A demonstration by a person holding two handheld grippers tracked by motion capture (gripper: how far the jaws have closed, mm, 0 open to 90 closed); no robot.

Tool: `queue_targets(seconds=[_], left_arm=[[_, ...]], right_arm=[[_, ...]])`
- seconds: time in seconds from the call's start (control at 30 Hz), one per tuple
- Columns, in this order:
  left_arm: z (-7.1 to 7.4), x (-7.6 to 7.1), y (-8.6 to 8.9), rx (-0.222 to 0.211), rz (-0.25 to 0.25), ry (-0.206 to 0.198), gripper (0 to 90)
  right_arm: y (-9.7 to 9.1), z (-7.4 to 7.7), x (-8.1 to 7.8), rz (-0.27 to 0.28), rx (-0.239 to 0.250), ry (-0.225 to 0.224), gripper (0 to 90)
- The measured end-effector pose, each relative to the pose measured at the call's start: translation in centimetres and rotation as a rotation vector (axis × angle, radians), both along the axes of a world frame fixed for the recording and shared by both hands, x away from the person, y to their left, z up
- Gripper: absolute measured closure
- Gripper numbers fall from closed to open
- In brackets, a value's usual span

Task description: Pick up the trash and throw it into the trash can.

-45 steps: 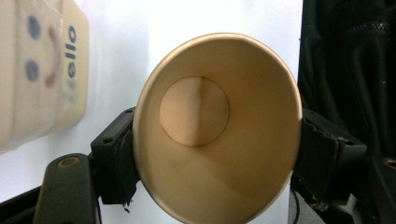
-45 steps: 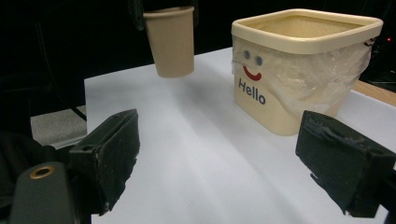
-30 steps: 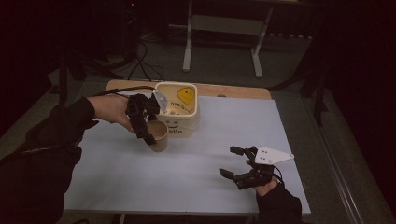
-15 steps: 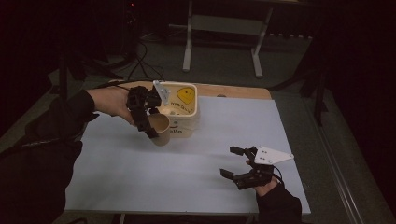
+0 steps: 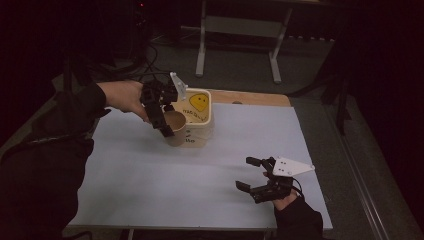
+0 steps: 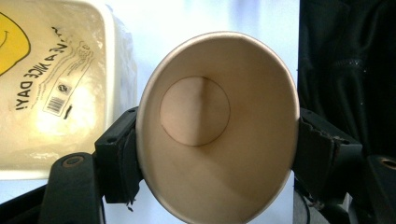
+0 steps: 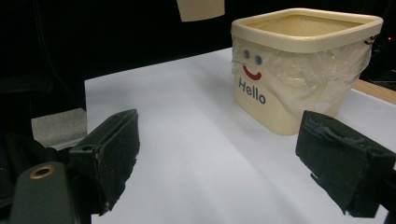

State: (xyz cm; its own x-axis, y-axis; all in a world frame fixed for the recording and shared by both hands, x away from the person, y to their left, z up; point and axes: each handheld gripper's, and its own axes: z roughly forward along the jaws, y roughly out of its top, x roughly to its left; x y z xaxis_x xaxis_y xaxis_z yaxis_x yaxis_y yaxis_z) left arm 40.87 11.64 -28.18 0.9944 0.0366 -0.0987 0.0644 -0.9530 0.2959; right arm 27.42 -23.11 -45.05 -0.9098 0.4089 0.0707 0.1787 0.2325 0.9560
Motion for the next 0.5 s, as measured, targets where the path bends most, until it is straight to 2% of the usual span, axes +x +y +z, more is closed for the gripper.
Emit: queue_targets(seconds=[0.1,0.17,0.33,0.5], left_arm=[[0.2,0.3,-0.4,0.018,-0.01,0.0,27.1],[0.5,0.4,-0.6,0.006,-0.014,0.004,27.1],[1.2,0.7,-1.0,0.008,-0.025,-0.002,27.2],[2.3,1.4,-1.0,-0.01,-0.013,-0.013,27.7]], right_arm=[[0.0,0.0,0.0,-0.001,0.0,0.0,13.4],[-0.1,0.0,0.0,-0.001,0.0,0.001,13.4],[-0.1,0.0,-0.1,0.001,0.003,0.002,13.4],[-0.1,0.0,-0.1,0.001,0.004,0.0,13.4]])
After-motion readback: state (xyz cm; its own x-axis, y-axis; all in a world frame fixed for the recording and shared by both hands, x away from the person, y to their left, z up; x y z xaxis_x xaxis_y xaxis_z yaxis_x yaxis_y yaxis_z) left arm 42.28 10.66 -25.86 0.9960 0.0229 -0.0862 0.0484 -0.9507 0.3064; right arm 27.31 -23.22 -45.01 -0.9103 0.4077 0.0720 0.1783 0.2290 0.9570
